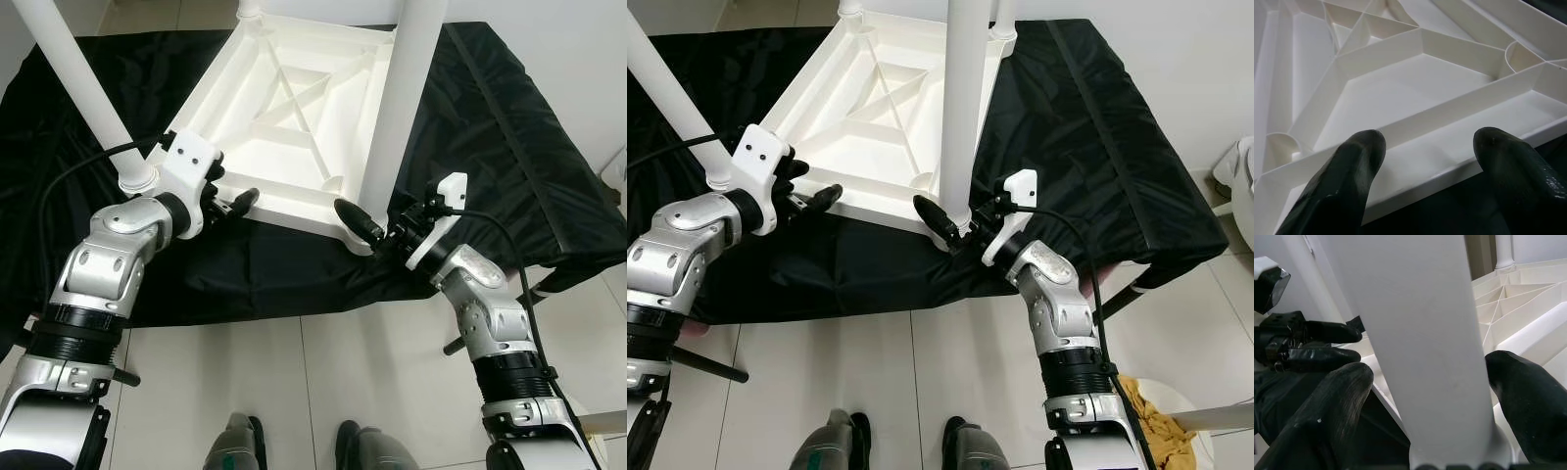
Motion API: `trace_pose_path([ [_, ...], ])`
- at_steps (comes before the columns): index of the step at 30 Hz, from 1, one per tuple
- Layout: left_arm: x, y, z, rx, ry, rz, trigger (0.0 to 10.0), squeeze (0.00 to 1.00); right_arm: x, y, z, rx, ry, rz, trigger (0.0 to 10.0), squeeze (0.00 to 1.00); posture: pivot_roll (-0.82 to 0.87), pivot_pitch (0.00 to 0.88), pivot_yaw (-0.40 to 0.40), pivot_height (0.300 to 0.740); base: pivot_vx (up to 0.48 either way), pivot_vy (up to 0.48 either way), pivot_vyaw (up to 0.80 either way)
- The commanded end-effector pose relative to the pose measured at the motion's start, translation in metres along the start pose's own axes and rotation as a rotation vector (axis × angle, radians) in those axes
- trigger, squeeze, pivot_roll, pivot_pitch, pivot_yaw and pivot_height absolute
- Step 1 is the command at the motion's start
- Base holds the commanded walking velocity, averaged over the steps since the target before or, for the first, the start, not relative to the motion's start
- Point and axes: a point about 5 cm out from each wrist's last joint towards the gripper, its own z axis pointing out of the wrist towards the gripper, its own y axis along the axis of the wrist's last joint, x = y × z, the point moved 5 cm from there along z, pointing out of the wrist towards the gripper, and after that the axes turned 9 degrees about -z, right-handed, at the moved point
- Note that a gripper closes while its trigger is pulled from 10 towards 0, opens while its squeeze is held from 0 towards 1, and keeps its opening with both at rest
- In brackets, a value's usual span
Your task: Building children table
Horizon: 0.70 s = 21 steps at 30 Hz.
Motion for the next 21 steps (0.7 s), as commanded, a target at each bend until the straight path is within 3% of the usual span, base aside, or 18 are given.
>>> trace_pose_path([
  [1, -0.015, -0.007, -0.003, 0.042, -0.137, 0.039, 10.0, 0.0, 0.0, 0.005, 0.002, -0.017, 0.009, -0.008, 10.0, 0.0, 0.01, 0.161, 0.015, 0.74, 0.0, 0.0, 0.0],
  [9, -0.016, -0.004, 0.0, 0.045, -0.173, 0.05, 10.0, 0.0, -0.01, 0.009, 0.0, -0.025, -0.036, -0.004, 10.0, 0.0, 0.0, 0.151, 0.025, 0.74, 0.0, 0.0, 0.0],
  [11, -0.015, -0.003, 0.003, 0.048, -0.177, 0.034, 10.0, 0.0, -0.01, 0.007, -0.001, -0.012, -0.037, 0.001, 10.0, 0.0, -0.01, 0.141, 0.035, 0.74, 0.0, 0.0, 0.0],
  [13, -0.013, 0.0, 0.009, 0.037, -0.159, -0.034, 10.0, 0.0, -0.008, 0.002, -0.001, 0.016, -0.048, 0.003, 10.0, 0.0, -0.02, 0.135, 0.042, 0.74, 0.0, 0.0, 0.0],
  [21, -0.014, 0.003, 0.015, -0.016, -0.12, -0.082, 10.0, 0.0, -0.002, -0.001, 0.001, 0.037, -0.077, -0.048, 10.0, 0.0, -0.04, 0.121, 0.056, 0.74, 0.0, 0.0, 0.0],
])
